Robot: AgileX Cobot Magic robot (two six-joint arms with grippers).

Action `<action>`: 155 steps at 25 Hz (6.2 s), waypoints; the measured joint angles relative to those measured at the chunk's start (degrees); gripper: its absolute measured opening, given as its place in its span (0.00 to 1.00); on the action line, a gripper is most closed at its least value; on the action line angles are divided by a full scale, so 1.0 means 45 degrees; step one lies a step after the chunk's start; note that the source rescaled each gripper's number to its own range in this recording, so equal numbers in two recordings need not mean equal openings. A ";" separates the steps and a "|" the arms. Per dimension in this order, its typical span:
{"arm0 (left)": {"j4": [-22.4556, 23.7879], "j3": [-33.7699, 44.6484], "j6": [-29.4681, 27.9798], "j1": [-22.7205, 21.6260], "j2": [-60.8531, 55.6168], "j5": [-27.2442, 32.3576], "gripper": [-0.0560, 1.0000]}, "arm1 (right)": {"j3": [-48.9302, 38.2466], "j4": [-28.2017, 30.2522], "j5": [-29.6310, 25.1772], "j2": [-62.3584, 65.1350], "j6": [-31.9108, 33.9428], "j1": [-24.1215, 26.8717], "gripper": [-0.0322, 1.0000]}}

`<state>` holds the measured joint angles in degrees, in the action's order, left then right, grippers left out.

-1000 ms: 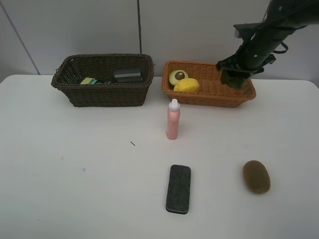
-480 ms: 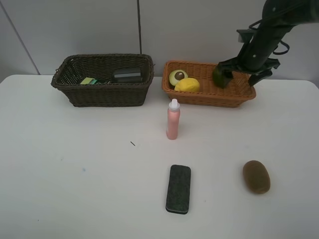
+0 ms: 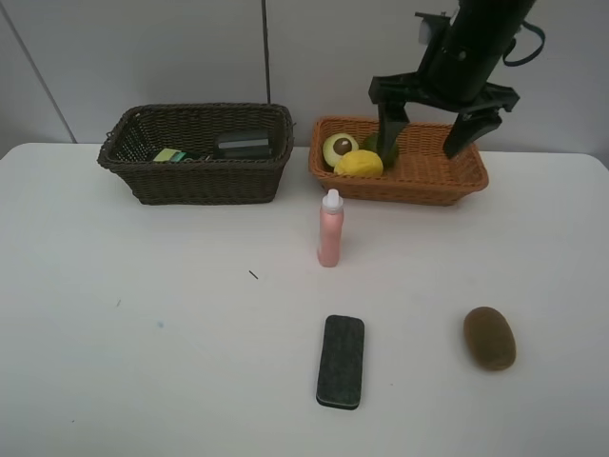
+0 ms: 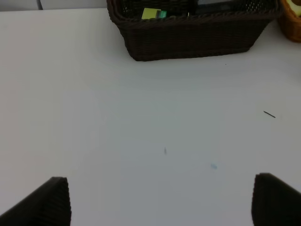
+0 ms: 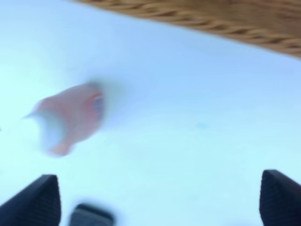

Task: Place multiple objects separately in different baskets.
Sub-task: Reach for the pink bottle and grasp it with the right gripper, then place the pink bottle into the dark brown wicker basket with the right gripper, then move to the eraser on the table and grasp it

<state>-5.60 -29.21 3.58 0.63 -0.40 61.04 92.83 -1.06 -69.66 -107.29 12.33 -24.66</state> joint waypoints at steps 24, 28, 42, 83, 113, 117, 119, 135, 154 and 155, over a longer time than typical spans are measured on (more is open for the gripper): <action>0.0000 0.0000 0.0000 0.0000 0.0000 0.0000 0.99 | 0.0000 0.1919 0.2400 -0.3061 0.2655 -0.3142 1.00; 0.0000 0.0000 0.0000 0.0000 0.0000 0.0000 0.99 | 0.0000 0.2379 0.2884 -0.3530 0.2672 -0.3096 1.00; 0.0000 0.0000 0.0000 0.0000 0.0000 0.0000 0.99 | 0.0000 0.2411 0.3061 -0.4190 0.2263 -0.3064 0.04; 0.0000 0.0000 0.0000 0.0000 0.0000 0.0000 0.99 | 0.1205 0.1598 0.9798 -0.3904 0.1383 -0.3064 0.84; 0.0000 0.0000 0.0000 -0.0283 0.0000 0.0000 0.99 | -0.6212 -0.2874 0.3053 0.0327 0.3021 -0.5361 0.84; 0.0000 0.0000 0.0000 -0.0283 0.0000 0.0000 0.99 | -0.6277 -0.2440 0.3730 0.0327 0.3747 -0.5338 0.84; 0.0000 0.0000 0.0000 -0.0283 0.0000 0.0000 0.99 | -0.6288 -0.1971 0.3798 0.0327 0.4203 -0.5314 0.84; 0.0000 0.0000 0.0000 -0.0283 0.0000 0.0000 0.99 | -0.6317 -0.1133 0.3824 -0.1350 0.5000 -0.5129 0.84; 0.0000 0.0000 0.0000 -0.0283 0.0000 0.0000 0.99 | -0.6291 -0.1755 0.4139 -0.2434 0.4172 -0.4776 0.81; 0.0000 0.0000 0.0000 -0.0283 0.0000 0.0000 0.99 | -0.6291 -0.1814 0.4111 -0.2434 0.4137 -0.4767 0.77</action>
<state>-5.60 -29.21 3.58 -0.64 -0.40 61.04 64.53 -9.22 -51.16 -118.24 30.94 -46.11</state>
